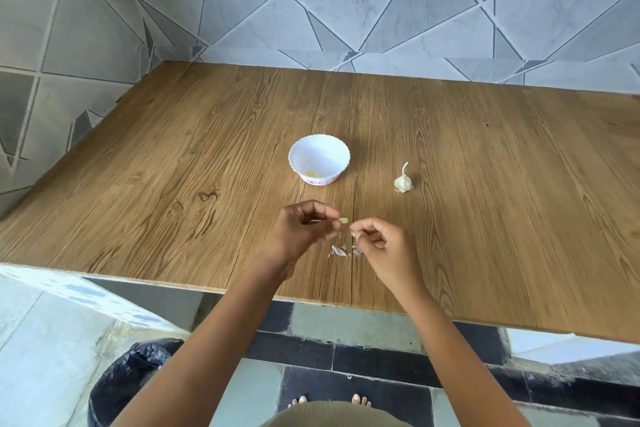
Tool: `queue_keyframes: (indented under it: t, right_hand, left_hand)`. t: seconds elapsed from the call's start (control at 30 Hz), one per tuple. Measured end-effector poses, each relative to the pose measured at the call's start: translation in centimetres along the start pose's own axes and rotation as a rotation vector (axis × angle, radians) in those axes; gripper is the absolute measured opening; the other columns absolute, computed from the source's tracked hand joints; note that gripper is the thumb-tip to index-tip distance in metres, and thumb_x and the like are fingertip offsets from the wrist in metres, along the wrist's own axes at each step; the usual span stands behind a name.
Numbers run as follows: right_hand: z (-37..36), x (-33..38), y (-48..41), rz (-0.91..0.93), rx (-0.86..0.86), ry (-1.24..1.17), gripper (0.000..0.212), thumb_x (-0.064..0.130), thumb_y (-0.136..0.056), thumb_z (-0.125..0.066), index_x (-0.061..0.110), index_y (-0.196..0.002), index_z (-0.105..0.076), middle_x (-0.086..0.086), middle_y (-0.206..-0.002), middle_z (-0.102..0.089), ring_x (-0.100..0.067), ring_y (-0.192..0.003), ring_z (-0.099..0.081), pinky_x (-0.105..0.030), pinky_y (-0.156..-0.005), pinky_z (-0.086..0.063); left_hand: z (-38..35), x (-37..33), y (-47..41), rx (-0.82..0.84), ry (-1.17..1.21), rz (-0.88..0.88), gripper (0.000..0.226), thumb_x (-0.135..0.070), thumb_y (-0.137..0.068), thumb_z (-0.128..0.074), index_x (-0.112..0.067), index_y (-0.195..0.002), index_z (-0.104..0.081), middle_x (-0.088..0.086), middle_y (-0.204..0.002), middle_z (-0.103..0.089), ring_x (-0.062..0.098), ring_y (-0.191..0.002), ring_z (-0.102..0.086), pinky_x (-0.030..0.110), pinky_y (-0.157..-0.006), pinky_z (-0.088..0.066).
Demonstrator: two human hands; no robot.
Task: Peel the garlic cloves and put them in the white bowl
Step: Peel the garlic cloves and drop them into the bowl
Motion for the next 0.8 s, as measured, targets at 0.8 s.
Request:
queue_keyframes:
  t: [0.8]
  right_hand:
    - [-1.1,-0.7,0.8,0.201,-0.069,0.325,0.028,0.010,-0.084,-0.067,0.009,-0.112,-0.066,-0.001,-0.115,-0.065,-0.013,-0.109,-0.057,-0.024,-0.093,-0.042]
  left_hand:
    - [4.5,0.9,-2.7,-0.380,-0.766,-0.356,0.018,0.011,-0.074,-0.062,-0.005,-0.076,-0.071,-0.001,-0.075,-0.070,0.004,-0.065,-0.062,0.006,-0.063,-0.045]
Point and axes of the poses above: each hand's wrist, its own y-axis away from the middle knuckle, its own z-axis out of the back of the hand, x = y × z, the point moved 2 cm from there along -y, towards the middle knuckle
